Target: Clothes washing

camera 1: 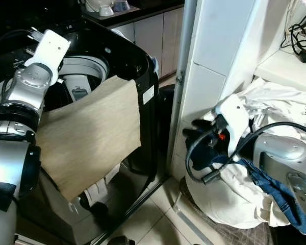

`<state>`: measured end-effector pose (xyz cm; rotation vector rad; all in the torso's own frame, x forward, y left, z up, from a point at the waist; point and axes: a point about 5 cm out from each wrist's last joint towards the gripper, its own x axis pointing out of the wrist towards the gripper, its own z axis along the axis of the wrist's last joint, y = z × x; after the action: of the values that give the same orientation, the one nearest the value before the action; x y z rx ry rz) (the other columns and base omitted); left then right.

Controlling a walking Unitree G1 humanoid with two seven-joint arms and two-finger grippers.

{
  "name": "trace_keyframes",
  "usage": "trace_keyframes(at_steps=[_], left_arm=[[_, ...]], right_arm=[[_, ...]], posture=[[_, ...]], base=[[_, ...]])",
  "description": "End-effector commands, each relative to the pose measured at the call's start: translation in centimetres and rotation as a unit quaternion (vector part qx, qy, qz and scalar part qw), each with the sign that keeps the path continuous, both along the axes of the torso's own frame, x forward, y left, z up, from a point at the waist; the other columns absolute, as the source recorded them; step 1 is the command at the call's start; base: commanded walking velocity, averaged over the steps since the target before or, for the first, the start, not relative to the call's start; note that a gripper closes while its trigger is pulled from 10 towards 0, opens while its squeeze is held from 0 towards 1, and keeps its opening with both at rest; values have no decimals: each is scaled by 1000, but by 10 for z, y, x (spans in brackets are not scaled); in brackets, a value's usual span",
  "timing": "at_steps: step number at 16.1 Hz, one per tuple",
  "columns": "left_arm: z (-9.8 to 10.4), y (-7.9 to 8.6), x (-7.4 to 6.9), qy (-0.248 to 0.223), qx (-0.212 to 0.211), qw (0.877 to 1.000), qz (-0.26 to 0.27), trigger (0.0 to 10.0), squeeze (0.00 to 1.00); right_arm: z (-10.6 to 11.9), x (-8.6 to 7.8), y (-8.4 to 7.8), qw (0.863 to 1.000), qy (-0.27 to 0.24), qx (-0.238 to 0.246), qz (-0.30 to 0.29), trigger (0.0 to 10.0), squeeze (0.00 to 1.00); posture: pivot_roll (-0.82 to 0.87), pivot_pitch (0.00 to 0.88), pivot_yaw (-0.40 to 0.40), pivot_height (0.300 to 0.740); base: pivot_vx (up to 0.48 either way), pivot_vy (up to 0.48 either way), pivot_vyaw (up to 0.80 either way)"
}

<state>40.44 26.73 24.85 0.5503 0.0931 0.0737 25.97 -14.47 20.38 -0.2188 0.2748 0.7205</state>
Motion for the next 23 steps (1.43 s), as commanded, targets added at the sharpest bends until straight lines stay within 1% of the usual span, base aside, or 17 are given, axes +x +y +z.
trace_keyframes(at_steps=[1, 2, 4, 5, 6, 7, 8, 10, 11, 12, 13, 15, 16, 18, 21, 22, 23], left_arm=[[12, -15, 4, -26, -66, 996, -44, 10000, 1000], [7, -35, 7, -26, -134, 985, -101, 10000, 0], [-1, -67, 6, -25, -214, 960, -181, 10000, 0], [-8, -89, 3, -23, -251, 941, -226, 10000, 0], [-21, -130, -10, -20, -305, 904, -298, 10000, 0], [-25, -146, -18, -24, -318, 891, -322, 10000, 0], [-34, -170, -31, -21, -334, 874, -353, 10000, 0], [-44, -184, -40, -16, -338, 868, -364, 10000, 0], [-48, -189, -45, -17, -327, 868, -373, 10000, 0], [-52, -192, -50, -13, -316, 869, -381, 10000, 0], [-57, -189, -60, 9, -284, 871, -400, 10000, 0], [-58, -183, -74, 36, -265, 861, -431, 10000, 0], [-58, -182, -79, 44, -262, 855, -446, 10000, 0], [-63, -176, -96, 78, -242, 833, -491, 10000, 0], [-68, -172, -112, 116, -226, 820, -514, 10000, 0], [-69, -172, -117, 132, -221, 812, -524, 10000, 0], [-69, -173, -122, 146, -216, 800, -541, 10000, 0]], right_arm=[[2, 12, -12, 998, -17, 0, -64, 10000, 0], [-4, 25, -30, 988, -22, -13, -152, 10000, 0], [-14, 38, -57, 965, -26, -27, -261, 10000, 0], [-19, 43, -73, 948, -26, -17, -316, 10000, 1000], [-25, 51, -100, 919, -36, -11, -392, 10000, 1000], [-27, 54, -109, 910, -41, -8, -414, 10000, 1000], [-26, 61, -124, 897, -61, -17, -438, 10000, 1000], [-26, 69, -135, 892, -72, -27, -445, 10000, 1000], [-26, 74, -141, 890, -74, -31, -448, 10000, 1000], [-26, 79, -148, 889, -76, -40, -449, 10000, 1000], [-28, 90, -160, 888, -72, -60, -450, 10000, 1000], [-29, 96, -170, 883, -77, -75, -456, 10000, 1000], [-29, 96, -173, 882, -78, -84, -457, 10000, 1000], [-28, 98, -177, 880, -81, -117, -452, 10000, 1000], [-30, 102, -176, 891, -67, -157, -421, 10000, 1000], [-38, 101, -176, 892, -40, -190, -409, 10000, 1000], [-48, 98, -176, 890, -5, -219, -399, 10000, 176]], posture=[[-117, 0, 69, 740], [-118, 0, 75, 740], [-117, 0, 76, 740], [-119, 0, 75, 740], [-122, 0, 76, 740], [-122, 0, 76, 740], [-125, 0, 78, 740], [-126, 0, 78, 740], [-127, 0, 77, 740], [-123, 0, 74, 740], [-114, 0, 70, 740], [-97, 0, 64, 740], [-93, 0, 64, 740], [-87, 0, 64, 740], [-84, 0, 62, 740], [-81, 0, 63, 740], [-81, 0, 63, 740]], base=[[0, 0, 0], [0, 0, 0], [0, 0, 0], [0, 0, 0], [0, 0, 0], [0, 0, 0], [0, 0, 0], [0, 0, 0], [0, 0, 0], [0, 0, 0], [0, 0, 0], [0, 0, 0], [0, 0, 0], [0, 0, 0], [0, 0, 0], [0, 0, 0], [0, 0, 0]])
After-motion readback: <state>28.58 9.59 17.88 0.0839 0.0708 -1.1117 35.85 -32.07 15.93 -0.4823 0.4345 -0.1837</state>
